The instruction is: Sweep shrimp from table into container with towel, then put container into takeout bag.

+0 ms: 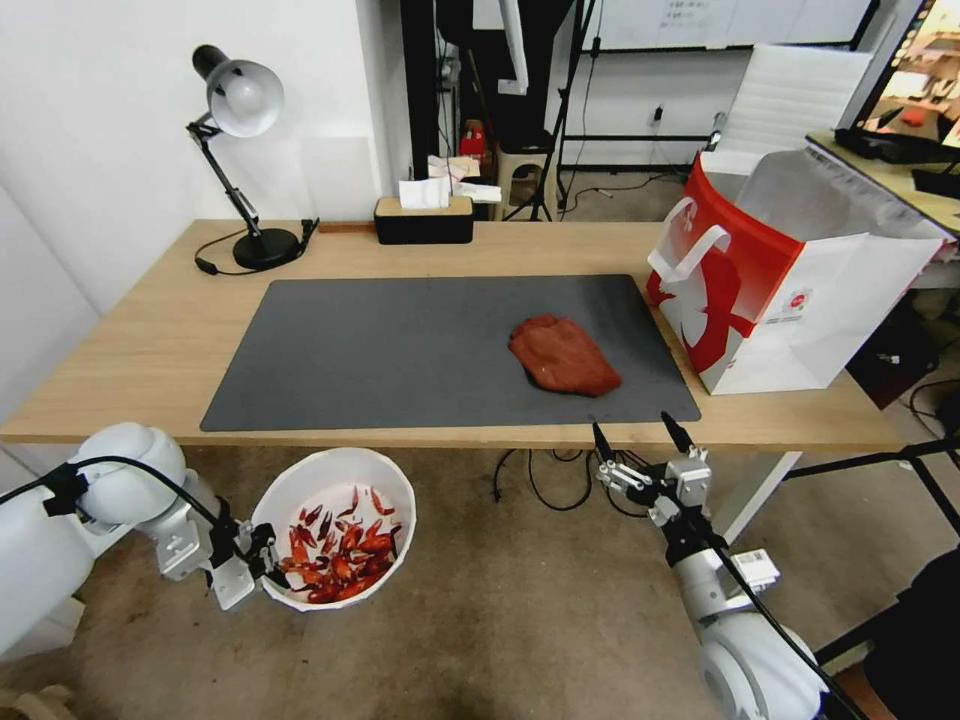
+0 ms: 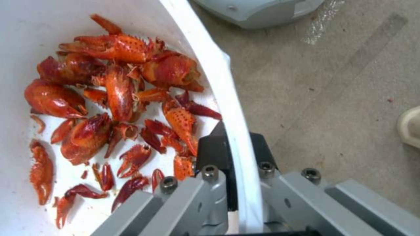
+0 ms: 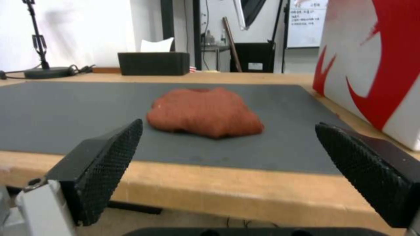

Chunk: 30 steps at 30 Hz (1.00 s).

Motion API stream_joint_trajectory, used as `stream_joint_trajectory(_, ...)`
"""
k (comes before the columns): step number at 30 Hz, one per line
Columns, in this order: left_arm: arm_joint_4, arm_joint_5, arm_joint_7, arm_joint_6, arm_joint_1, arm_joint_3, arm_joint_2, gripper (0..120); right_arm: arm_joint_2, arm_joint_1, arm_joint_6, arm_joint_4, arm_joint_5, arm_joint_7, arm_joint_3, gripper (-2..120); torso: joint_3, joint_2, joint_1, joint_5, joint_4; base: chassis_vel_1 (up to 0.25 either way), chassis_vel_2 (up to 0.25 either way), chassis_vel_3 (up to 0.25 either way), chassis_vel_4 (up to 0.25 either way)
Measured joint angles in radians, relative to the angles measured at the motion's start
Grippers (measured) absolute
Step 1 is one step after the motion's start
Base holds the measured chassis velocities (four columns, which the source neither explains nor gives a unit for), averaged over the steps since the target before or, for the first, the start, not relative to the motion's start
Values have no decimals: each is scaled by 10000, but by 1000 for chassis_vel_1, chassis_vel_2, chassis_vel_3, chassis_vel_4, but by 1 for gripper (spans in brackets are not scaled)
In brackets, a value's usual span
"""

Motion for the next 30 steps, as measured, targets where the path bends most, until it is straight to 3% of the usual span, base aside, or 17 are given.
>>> stream_joint_trajectory(9, -37, 40, -5, -8, 139, -69, 23, 0, 111, -327, 29, 70, -1, 32, 29, 100, 1, -1, 0, 1, 0, 0, 0, 0, 0)
stream_joint_trajectory(19, -72, 269, -23, -103, 860, -523, 103, 0, 103, -309, 10, 75, 0, 38, 10, 100, 1, -1, 2, 1, 0, 0, 0, 0, 0)
stream_joint_trajectory(23, -136, 290, -39, -226, 1619, -1201, 126, 0, 99, -302, 4, 76, 1, 39, 5, 100, 1, -1, 2, -2, 1, 0, 0, 0, 0)
stream_joint_trajectory(25, -322, 273, -62, -245, 2311, -2021, 182, 0, 97, -297, 1, 76, 3, 39, 3, 100, 0, -1, 2, -2, 2, 0, 0, 0, 0)
stream_joint_trajectory(26, -322, 273, -62, -245, 2311, -2021, 182, 0, 97, -297, 1, 76, 3, 39, 3, 100, 0, -1, 2, -2, 2, 0, 0, 0, 0)
stream_joint_trajectory(28, -487, 130, -95, -295, 2805, -2655, 244, 0, 96, -296, 0, 76, 4, 39, 0, 100, 1, -1, 2, 0, 1, 0, 0, 0, 0)
stream_joint_trajectory(29, -659, 55, -99, -315, 3207, -3175, 290, 0, 95, -295, -1, 76, 5, 40, 0, 100, 1, -1, 2, 0, -1, 0, 0, 0, 0)
stream_joint_trajectory(30, -659, 55, -99, -315, 3207, -3175, 290, 0, 95, -295, -1, 76, 5, 40, 0, 100, 1, -1, 2, 0, -1, 0, 0, 0, 0)
